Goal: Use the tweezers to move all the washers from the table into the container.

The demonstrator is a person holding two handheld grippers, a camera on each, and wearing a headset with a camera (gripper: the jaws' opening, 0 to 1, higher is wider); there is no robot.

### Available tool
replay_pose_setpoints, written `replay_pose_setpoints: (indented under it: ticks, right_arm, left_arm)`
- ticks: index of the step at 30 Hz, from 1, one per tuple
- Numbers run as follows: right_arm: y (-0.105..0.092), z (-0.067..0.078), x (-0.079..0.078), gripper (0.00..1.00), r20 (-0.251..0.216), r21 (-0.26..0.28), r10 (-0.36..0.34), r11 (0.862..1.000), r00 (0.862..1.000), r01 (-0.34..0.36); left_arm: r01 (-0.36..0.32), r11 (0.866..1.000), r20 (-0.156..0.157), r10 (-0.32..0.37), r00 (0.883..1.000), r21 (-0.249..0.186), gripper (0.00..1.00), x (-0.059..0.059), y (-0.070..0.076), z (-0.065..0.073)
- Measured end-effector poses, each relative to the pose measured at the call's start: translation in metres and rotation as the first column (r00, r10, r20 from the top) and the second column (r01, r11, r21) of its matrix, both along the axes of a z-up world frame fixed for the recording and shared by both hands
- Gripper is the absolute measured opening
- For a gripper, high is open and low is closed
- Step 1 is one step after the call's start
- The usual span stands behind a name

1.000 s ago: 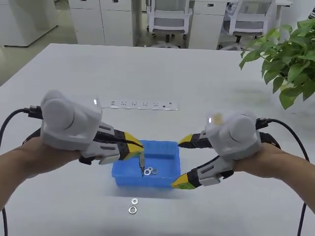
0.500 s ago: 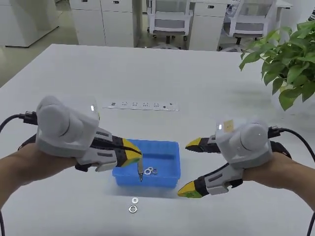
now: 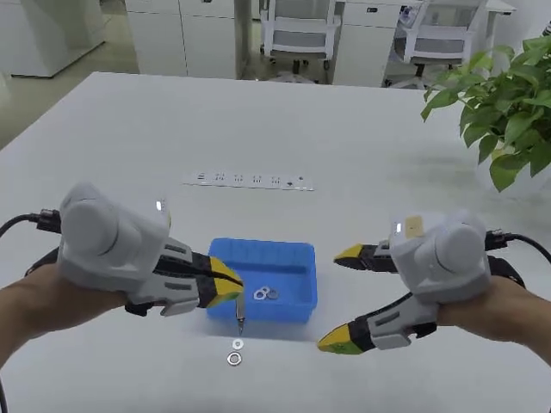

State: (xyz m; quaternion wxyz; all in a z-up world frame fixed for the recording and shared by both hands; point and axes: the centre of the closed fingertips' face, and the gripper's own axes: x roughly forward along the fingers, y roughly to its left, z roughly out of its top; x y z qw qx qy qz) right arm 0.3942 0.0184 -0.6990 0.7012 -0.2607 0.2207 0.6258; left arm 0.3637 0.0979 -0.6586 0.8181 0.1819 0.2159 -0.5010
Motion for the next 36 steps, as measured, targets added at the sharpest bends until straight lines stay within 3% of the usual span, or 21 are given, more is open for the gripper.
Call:
replay_pose_setpoints:
  ticks: [22,36]
  right_arm:
    - [-0.006,-0.009,-0.014,0.79,-0.027,-0.006,-0.012,1.000,1.000,0.012]
    - [-0.003,-0.013,-0.019,0.79,-0.036,-0.011,-0.002,1.000,0.999,0.001]
  left_arm:
    - [0.019,1.000,-0.037,-0.019,0.999,0.012,0.05,-0.018,-0.001,-0.023]
    - [0.028,1.000,-0.036,-0.028,0.999,0.007,0.05,-0.021,-0.003,-0.031]
